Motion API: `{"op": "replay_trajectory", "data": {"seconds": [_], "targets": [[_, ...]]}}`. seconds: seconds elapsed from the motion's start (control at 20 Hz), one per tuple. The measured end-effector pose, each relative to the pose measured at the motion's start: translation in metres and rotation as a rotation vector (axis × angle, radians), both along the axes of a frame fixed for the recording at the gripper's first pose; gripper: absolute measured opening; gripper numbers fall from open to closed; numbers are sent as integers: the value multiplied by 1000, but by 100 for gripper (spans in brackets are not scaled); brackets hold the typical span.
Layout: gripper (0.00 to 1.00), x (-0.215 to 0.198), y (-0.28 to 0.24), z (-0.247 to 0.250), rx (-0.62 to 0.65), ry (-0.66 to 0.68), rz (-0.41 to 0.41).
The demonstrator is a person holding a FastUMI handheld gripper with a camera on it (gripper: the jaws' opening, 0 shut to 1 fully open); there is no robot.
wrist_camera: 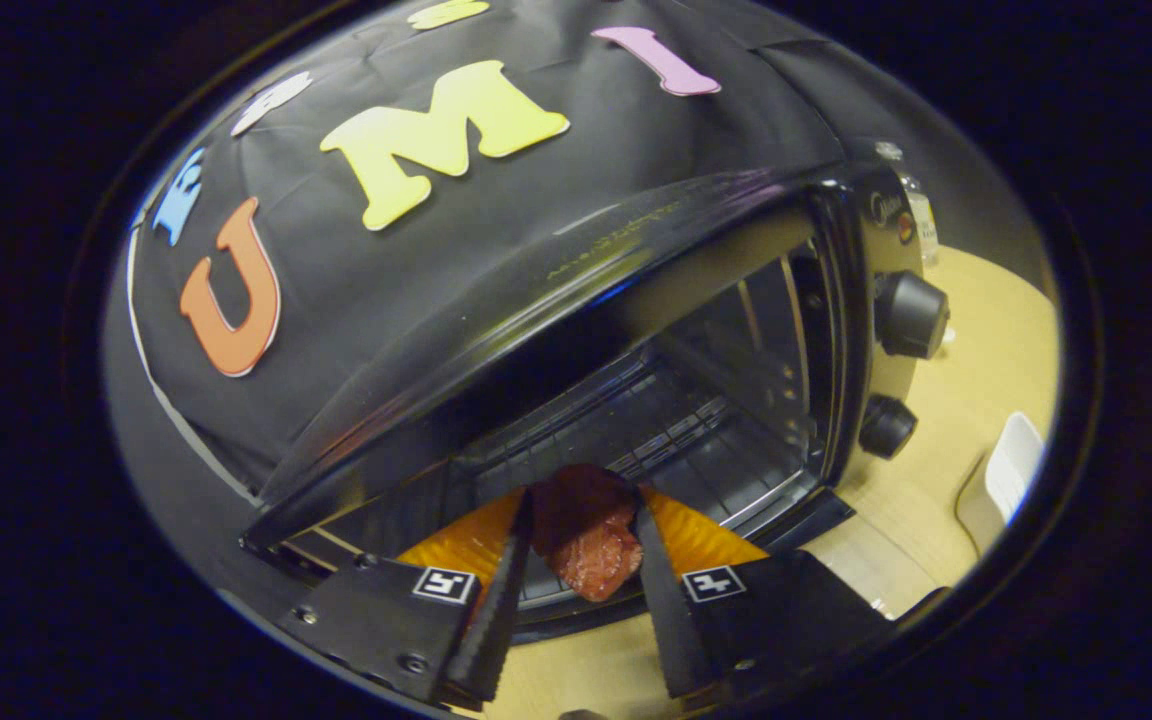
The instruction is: Open the toaster oven, put the food inside, and close the toaster oven door.
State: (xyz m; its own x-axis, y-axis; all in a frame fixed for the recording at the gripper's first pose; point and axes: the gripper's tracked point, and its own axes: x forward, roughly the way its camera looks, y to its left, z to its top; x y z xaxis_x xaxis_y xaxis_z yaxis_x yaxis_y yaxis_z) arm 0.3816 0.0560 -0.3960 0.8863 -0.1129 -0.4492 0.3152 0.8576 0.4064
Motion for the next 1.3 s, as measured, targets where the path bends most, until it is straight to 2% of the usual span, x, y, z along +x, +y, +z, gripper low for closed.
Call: {"op": "replay_trajectory", "data": {"seconds": [0.15, 0.25, 0.6, 0.85, 1.05, 1.3], "targets": [[89, -3, -8, 10, -102, -10, 28], [92, -10, -7, 16, -138, -10, 58], [92, -77, -5, 45, -235, -11, 145], [92, -157, -15, 64, -327, 17, 208], [92, -225, -33, 65, -391, 62, 231], [91, -295, -41, 37, -415, 131, 249]]}}
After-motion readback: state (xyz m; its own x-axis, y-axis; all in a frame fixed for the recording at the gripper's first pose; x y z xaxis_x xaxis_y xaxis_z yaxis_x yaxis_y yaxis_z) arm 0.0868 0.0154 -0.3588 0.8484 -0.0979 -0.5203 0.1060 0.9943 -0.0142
